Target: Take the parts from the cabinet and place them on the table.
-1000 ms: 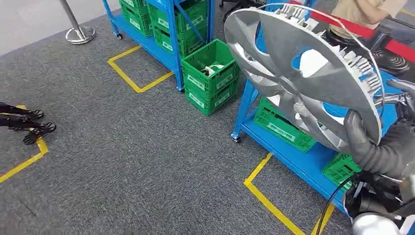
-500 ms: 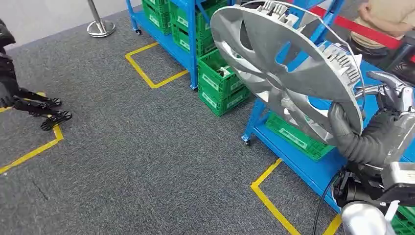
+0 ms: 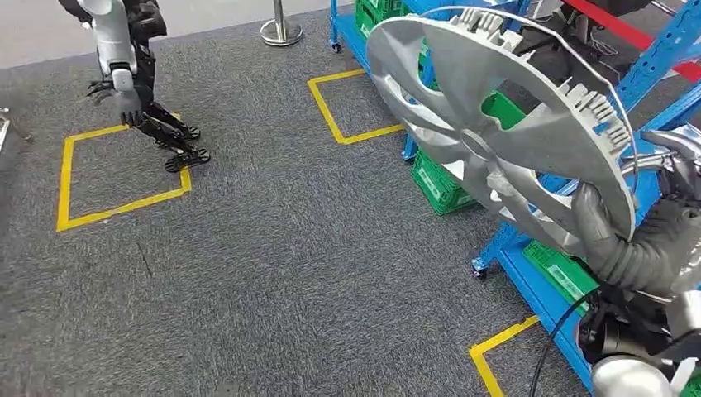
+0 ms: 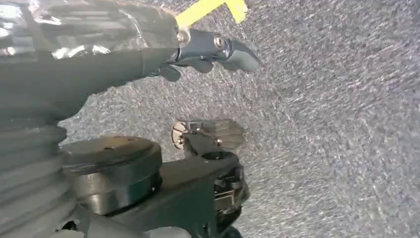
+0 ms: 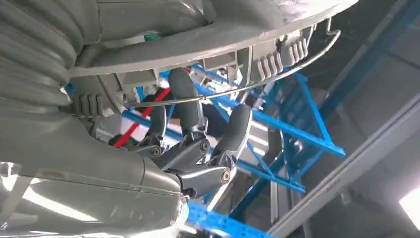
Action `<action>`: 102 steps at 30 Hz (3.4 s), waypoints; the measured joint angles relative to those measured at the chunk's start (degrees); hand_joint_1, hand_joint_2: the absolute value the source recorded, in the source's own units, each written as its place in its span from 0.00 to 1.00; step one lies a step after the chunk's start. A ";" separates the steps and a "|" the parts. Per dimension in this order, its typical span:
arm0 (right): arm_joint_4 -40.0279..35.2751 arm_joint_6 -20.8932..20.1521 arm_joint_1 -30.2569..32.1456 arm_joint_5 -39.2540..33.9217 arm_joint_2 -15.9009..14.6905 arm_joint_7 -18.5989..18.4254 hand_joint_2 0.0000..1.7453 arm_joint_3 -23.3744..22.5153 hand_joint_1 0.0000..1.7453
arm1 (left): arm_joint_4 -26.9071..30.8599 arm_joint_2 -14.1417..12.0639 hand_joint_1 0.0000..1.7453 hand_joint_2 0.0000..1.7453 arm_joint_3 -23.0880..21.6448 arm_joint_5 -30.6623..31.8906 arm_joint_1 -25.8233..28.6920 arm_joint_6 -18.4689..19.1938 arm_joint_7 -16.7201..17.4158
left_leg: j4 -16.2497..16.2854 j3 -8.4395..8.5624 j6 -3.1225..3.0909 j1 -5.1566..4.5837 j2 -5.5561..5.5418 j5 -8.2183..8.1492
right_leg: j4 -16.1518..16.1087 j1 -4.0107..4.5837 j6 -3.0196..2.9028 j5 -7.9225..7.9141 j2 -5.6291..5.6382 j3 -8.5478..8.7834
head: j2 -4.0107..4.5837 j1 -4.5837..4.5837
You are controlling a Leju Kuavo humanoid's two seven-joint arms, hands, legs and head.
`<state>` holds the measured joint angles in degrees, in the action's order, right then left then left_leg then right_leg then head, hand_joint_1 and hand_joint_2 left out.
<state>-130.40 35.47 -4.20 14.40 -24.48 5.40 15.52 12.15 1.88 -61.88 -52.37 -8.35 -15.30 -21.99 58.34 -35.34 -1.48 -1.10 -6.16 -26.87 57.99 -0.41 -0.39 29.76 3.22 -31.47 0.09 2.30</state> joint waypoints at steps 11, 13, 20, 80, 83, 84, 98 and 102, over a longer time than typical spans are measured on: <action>0.59 -0.33 0.22 0.55 0.35 -0.17 1.00 1.29 1.00 | -0.02 -0.24 0.00 1.00 0.00 0.15 0.11 0.00 0.72 | 9.63 -5.16 3.56 2.12 7.13 -2.84 | -1.37 -0.72 0.01 -0.28 -6.42 1.00 | 0.00 -2.34; 0.59 -0.35 0.19 0.55 0.39 -0.17 1.00 1.38 1.00 | 0.00 -0.22 0.00 1.00 0.00 0.20 0.07 0.00 0.74 | 1.38 -0.59 3.90 1.94 12.34 -0.44 | -0.99 -0.85 0.87 0.38 -7.37 1.42 | 0.00 -2.78; 0.57 -0.74 0.52 0.83 0.48 -0.26 1.00 1.38 1.00 | -0.04 -0.37 0.00 1.00 0.02 -0.13 -0.12 -0.07 0.55 | 0.21 -0.17 0.37 1.23 7.54 -0.22 | 3.46 -1.19 2.28 4.96 -5.54 0.75 | 0.00 -1.79; 1.84 -2.71 0.43 -1.92 -0.24 1.20 1.00 0.48 1.00 | -0.24 -1.97 0.00 1.00 5.77 -7.30 0.91 -7.08 -2.41 | 0.95 -0.26 0.65 1.18 8.74 -0.72 | 0.49 -0.58 2.30 2.36 -7.58 1.73 | 0.00 -2.14; 1.70 -2.71 1.27 -2.38 -0.50 1.57 1.00 0.11 1.00 | -0.22 -1.95 0.00 1.00 6.08 -6.95 0.84 -6.86 -2.38 | 0.95 -0.22 -0.33 0.98 5.90 -0.58 | 12.61 -0.48 2.12 8.42 -3.78 -3.84 | 0.00 -1.03; 1.70 -2.71 1.58 -2.43 -0.48 1.57 1.00 0.06 1.00 | -0.22 -1.90 0.00 1.00 6.08 -6.84 1.03 -6.82 -2.21 | 0.96 -0.22 -0.47 0.79 4.95 -0.54 | 16.03 -0.47 1.99 9.35 -3.60 -5.70 | 0.00 -0.65; 1.16 -1.81 4.80 -2.73 -0.44 3.94 1.00 -0.94 1.00 | -0.15 -1.14 0.00 1.00 6.03 -4.72 1.64 -6.14 -1.01 | 10.49 -4.85 1.94 0.72 6.37 -6.92 | -1.42 0.12 -0.85 -1.42 -3.43 0.26 | 0.00 -1.18; 0.61 -1.75 5.34 -1.51 -0.24 3.17 1.00 -1.53 1.00 | -0.15 -1.14 0.00 1.00 5.97 -4.24 0.84 -6.05 -0.72 | 11.87 -5.36 3.32 2.00 6.76 -4.84 | -1.27 -0.28 -0.37 -1.09 -6.13 0.36 | 0.00 -2.08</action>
<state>-129.79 33.73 1.14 12.89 -24.72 8.57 13.99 12.00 0.74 -55.91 -56.61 -7.51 -21.35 -22.71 70.21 -40.70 1.84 0.90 0.60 -31.71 56.72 -0.69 -0.76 28.67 -2.91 -31.11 0.09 0.22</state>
